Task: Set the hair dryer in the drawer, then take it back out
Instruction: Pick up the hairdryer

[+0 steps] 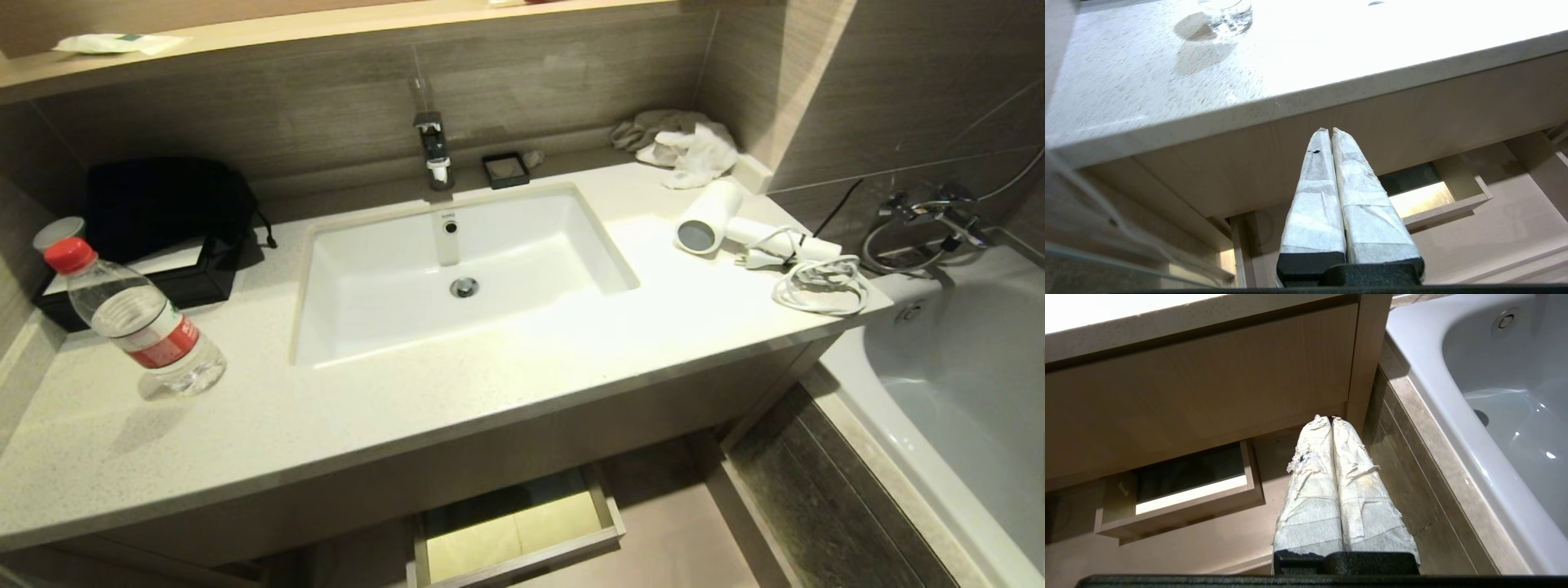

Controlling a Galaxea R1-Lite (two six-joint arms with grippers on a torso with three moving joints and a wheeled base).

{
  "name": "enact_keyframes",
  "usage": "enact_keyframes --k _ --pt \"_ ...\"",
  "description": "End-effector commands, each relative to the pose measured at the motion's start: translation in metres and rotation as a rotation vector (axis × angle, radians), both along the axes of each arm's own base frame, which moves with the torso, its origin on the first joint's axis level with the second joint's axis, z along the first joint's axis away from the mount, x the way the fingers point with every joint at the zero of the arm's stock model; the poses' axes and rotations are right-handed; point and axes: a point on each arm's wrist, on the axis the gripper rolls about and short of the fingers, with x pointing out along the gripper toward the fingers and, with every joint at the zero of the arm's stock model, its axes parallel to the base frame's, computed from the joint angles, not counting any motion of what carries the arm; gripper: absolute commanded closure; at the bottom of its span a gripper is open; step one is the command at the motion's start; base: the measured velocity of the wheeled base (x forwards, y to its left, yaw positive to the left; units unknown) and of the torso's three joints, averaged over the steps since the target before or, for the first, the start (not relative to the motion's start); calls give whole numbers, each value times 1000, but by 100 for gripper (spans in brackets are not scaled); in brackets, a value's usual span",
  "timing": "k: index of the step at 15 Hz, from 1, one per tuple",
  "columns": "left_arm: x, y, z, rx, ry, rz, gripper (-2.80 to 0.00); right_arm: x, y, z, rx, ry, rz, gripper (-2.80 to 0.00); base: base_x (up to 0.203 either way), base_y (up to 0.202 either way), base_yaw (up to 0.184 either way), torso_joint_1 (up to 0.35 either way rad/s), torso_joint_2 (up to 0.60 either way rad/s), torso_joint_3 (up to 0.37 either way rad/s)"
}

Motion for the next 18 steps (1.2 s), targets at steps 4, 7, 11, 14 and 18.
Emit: enact_keyframes --k 4,7,11,14,18 --pt "0 0 0 0 -1 0 0 0 0 0 4 0 -1 0 0 0 0 139 -66 62" --pt "0 0 0 0 0 0 0 0 0 0 -1 -1 2 0 0 0 0 0 0 0" --pt "0 0 0 0 0 0 0 0 0 0 0 -1 3 0 0 0 0 85 -60 33" --pt "0 0 0 0 0 0 0 0 0 0 1 -1 2 0 0 0 0 318 -208 100" --pt "0 0 0 0 0 0 0 0 0 0 5 -1 0 0 0 0 0 96 -62 30"
